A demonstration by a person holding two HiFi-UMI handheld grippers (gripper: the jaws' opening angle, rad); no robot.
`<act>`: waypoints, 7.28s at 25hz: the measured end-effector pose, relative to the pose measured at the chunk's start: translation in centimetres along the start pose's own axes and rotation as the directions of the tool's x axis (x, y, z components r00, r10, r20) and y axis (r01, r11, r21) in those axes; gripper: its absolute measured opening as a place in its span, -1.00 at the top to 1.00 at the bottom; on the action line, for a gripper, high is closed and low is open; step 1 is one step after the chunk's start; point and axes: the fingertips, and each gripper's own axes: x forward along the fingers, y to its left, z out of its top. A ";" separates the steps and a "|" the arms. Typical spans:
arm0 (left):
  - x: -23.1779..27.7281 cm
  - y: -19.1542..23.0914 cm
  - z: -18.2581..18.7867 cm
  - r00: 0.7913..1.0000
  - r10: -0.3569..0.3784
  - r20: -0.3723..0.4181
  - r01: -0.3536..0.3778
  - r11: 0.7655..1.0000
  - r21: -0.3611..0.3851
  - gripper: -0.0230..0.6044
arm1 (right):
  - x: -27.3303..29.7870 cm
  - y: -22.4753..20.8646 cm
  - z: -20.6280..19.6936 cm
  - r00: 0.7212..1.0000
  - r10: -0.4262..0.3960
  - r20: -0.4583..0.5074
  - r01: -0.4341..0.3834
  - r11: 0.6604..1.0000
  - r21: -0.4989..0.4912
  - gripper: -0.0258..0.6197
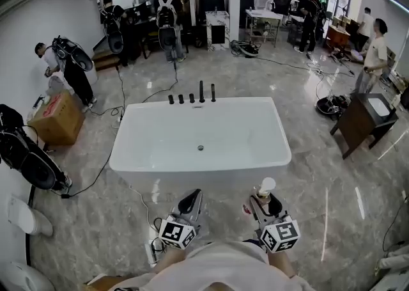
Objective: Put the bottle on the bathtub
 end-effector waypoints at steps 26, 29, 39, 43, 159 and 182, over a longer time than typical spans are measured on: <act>18.2 11.4 -3.1 0.999 0.021 -0.025 -0.020 0.999 0.039 0.90 | 20.1 -13.7 -0.1 1.000 0.017 -0.022 -0.015 0.998 0.062 0.25; 23.7 13.9 -2.8 0.999 0.035 -0.035 -0.034 0.998 0.053 0.90 | 25.0 -17.3 1.1 0.998 0.045 -0.037 -0.043 0.998 0.056 0.26; 36.3 17.8 -2.6 0.997 0.072 -0.030 -0.069 0.994 0.081 0.90 | 34.7 -25.3 4.4 0.993 0.117 -0.023 -0.117 0.993 0.008 0.26; 38.2 19.5 -2.6 0.995 0.081 -0.053 -0.078 0.995 0.065 0.90 | 36.5 -25.9 4.9 0.993 0.114 -0.033 -0.113 0.993 0.018 0.26; 46.8 34.9 -36.8 0.898 -0.077 -0.433 -0.026 0.974 -0.226 0.90 | 98.7 -48.4 -23.3 0.955 -0.068 -0.288 0.031 0.991 -0.131 0.27; 46.8 36.0 -37.5 0.888 -0.076 -0.454 -0.039 0.970 -0.238 0.90 | 100.2 -49.6 -24.9 0.947 -0.074 -0.311 0.035 0.991 -0.132 0.11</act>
